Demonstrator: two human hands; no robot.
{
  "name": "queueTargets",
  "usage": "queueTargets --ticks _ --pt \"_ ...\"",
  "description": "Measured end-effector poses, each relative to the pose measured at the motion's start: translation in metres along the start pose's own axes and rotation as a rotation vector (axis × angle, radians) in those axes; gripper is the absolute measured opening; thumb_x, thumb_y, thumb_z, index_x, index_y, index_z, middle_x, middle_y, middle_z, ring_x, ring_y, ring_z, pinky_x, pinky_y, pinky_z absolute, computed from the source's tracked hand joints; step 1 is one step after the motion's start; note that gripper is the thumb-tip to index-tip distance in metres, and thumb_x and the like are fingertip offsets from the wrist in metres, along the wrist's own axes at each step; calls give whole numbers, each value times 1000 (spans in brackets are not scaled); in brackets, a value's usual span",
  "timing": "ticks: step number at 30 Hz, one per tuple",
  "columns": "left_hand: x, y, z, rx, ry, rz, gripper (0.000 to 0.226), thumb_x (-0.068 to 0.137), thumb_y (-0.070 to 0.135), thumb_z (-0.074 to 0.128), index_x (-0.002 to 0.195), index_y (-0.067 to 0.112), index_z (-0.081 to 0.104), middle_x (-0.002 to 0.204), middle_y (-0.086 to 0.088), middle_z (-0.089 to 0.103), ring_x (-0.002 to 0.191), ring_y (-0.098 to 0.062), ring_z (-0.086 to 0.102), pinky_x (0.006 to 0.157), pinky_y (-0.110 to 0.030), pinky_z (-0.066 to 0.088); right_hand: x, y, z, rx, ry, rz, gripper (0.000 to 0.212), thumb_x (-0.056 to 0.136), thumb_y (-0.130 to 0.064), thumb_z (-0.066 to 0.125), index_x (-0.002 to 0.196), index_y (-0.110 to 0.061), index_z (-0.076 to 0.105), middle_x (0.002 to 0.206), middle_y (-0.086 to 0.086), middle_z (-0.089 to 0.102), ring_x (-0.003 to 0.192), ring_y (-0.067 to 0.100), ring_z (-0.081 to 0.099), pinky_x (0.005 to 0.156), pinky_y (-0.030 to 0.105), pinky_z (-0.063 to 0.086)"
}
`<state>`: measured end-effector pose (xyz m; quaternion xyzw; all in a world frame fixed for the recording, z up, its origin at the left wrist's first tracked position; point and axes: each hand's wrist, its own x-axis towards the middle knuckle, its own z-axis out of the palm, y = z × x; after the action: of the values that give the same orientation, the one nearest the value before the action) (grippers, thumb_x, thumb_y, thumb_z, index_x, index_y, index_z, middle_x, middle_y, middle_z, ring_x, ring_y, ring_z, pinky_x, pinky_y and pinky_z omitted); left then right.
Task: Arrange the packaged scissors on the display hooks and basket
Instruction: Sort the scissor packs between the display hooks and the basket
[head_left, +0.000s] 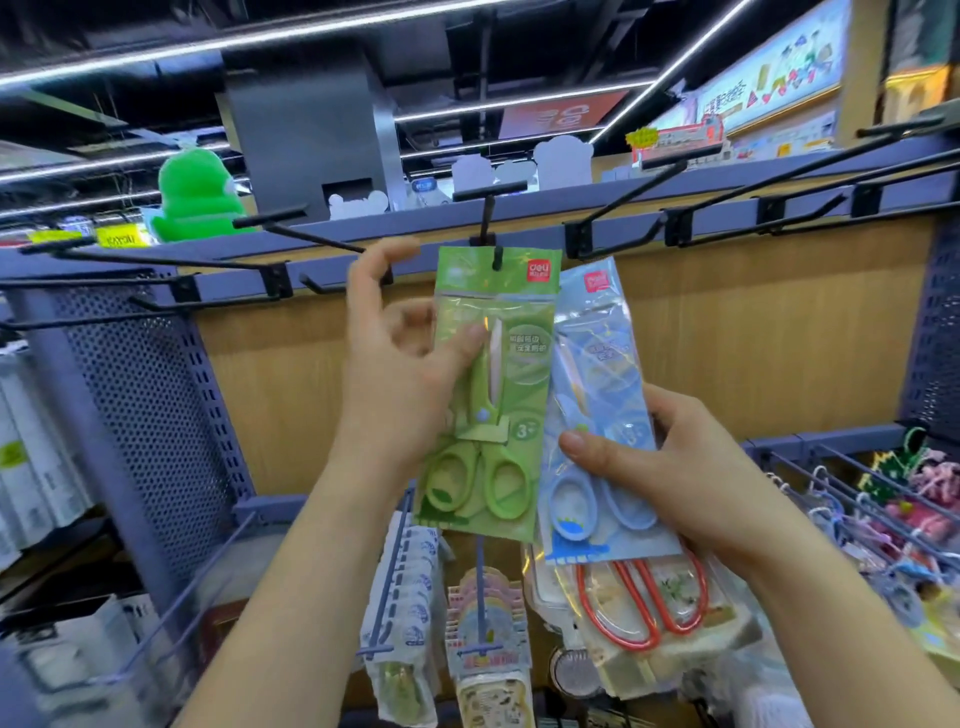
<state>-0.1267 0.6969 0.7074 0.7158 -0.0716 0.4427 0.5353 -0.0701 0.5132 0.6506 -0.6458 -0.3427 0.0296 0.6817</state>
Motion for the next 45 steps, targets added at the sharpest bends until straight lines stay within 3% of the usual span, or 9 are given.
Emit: queueTargets --ticks 5,11,15,19,23,28,33,41,45 --pt "1 -32 2 298 74 43 36 87 10 72 104 42 68 81 4 62 61 0 49 60 -11 42 1 10 -9 -90 90 37 20 78 -22 77 97 -15 72 91 -2 78 90 18 74 85 44 59" --pt "54 -79 25 617 46 -9 43 95 8 59 135 25 58 106 -3 61 102 -25 59 80 -22 40 -4 26 -13 -108 176 42 12 83 -18 76 93 -23 73 87 -10 78 83 8 74 68 22 57" --pt "73 -95 31 670 -24 -78 53 93 1 56 140 27 53 132 -7 61 97 -26 63 75 -23 42 -6 30 -11 15 181 63 15 83 -20 75 98 -21 73 91 -6 78 86 14 75 76 31 58" --pt "63 -96 34 631 -44 -153 52 95 10 58 142 30 48 119 -7 59 100 -18 55 87 -30 46 -7 38 -3 211 204 63 28 72 -29 74 98 -18 73 95 1 78 89 18 75 77 34 59" --pt "5 -68 37 324 -16 -36 15 93 20 63 102 32 66 94 -8 64 78 -5 54 75 -24 49 -5 46 6 301 272 49 31 68 -29 72 96 -15 71 91 2 78 83 15 74 70 27 60" --pt "-51 -50 49 116 -168 -98 17 84 21 74 76 32 64 55 18 53 51 2 41 52 -12 34 -4 52 20 292 250 30 31 78 -37 63 102 -19 71 99 0 78 96 19 73 82 34 60" --pt "-54 -64 46 40 31 -179 17 90 24 69 75 18 64 62 7 59 57 -7 48 57 -29 43 -10 46 25 298 193 -8 22 94 -32 50 85 -19 66 72 -16 72 69 -5 66 62 10 49" --pt "-58 -49 39 -364 56 -240 8 96 4 55 101 11 57 87 1 74 78 -12 69 66 -27 56 -19 49 14 161 -12 25 37 71 -17 83 106 -23 75 106 -1 76 100 19 72 83 29 58" --pt "-20 -15 17 -487 -27 -296 21 78 27 67 95 14 68 86 1 75 71 -13 69 65 -30 58 -27 40 10 113 -87 2 36 70 -9 79 105 -15 74 101 -4 77 95 13 73 77 20 56"
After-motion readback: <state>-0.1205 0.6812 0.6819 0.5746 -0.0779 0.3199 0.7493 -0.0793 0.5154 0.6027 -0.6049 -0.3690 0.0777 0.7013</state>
